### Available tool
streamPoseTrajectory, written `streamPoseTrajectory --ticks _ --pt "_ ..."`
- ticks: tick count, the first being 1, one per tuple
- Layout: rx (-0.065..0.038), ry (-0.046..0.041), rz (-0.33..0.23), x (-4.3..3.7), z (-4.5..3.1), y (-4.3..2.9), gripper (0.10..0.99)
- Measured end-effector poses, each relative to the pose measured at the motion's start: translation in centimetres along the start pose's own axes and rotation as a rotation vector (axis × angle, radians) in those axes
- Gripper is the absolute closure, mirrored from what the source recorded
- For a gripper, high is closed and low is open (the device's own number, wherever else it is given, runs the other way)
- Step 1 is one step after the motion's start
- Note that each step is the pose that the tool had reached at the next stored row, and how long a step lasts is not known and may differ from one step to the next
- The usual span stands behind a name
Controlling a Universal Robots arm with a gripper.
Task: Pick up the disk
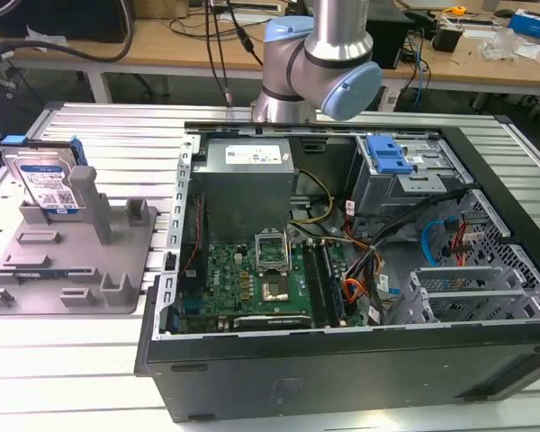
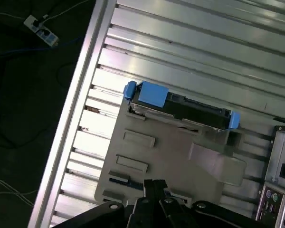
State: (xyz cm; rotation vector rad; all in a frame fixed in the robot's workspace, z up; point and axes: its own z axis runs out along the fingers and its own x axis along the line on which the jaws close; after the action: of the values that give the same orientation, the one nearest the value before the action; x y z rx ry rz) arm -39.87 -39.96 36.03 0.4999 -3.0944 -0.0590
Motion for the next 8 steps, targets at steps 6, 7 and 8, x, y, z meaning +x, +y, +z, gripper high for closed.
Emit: streamPoseTrajectory --ticks 6,7,8 --pt "0.0 0.0059 -0.156 0.0 0.07 0.0 0.918" --pt "0.0 0.0073 -0.191 0.0 0.09 0.0 0.851" --pt "0.0 0.0089 -0.233 0.0 0.1 0.0 0.788"
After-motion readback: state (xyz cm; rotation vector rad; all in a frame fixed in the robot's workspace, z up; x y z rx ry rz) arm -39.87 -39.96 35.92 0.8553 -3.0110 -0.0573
